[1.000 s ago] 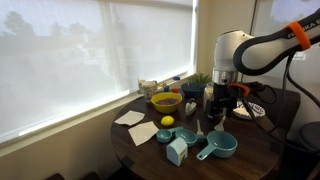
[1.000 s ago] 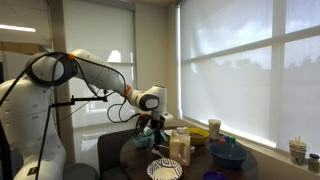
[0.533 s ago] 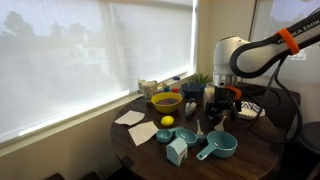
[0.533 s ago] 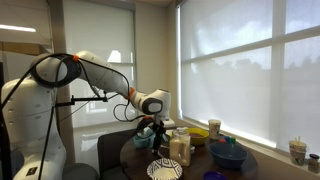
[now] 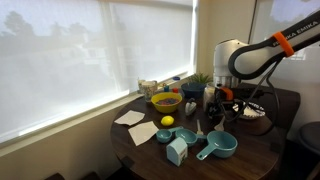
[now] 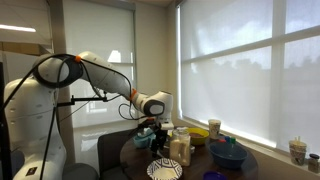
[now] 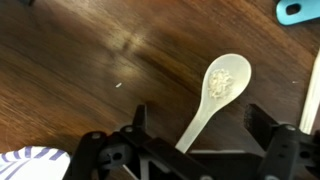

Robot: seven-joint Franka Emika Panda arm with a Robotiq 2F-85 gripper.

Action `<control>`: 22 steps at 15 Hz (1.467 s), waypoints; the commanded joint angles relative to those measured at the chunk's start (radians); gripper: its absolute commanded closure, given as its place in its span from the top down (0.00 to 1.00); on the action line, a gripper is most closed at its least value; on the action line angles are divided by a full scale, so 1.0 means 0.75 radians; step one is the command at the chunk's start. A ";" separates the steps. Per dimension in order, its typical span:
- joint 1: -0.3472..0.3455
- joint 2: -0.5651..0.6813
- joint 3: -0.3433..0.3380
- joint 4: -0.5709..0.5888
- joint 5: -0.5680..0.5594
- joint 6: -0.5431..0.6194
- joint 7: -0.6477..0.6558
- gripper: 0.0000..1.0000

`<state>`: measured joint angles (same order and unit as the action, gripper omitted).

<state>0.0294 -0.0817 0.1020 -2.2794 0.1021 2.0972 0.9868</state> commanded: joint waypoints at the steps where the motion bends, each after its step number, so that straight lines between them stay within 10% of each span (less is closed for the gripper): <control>1: 0.002 0.028 -0.010 0.027 -0.024 -0.017 0.121 0.93; 22: 0.011 0.052 -0.018 0.051 -0.053 0.020 0.260 0.34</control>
<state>0.0294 -0.0635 0.0882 -2.2606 0.0870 2.1013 1.1517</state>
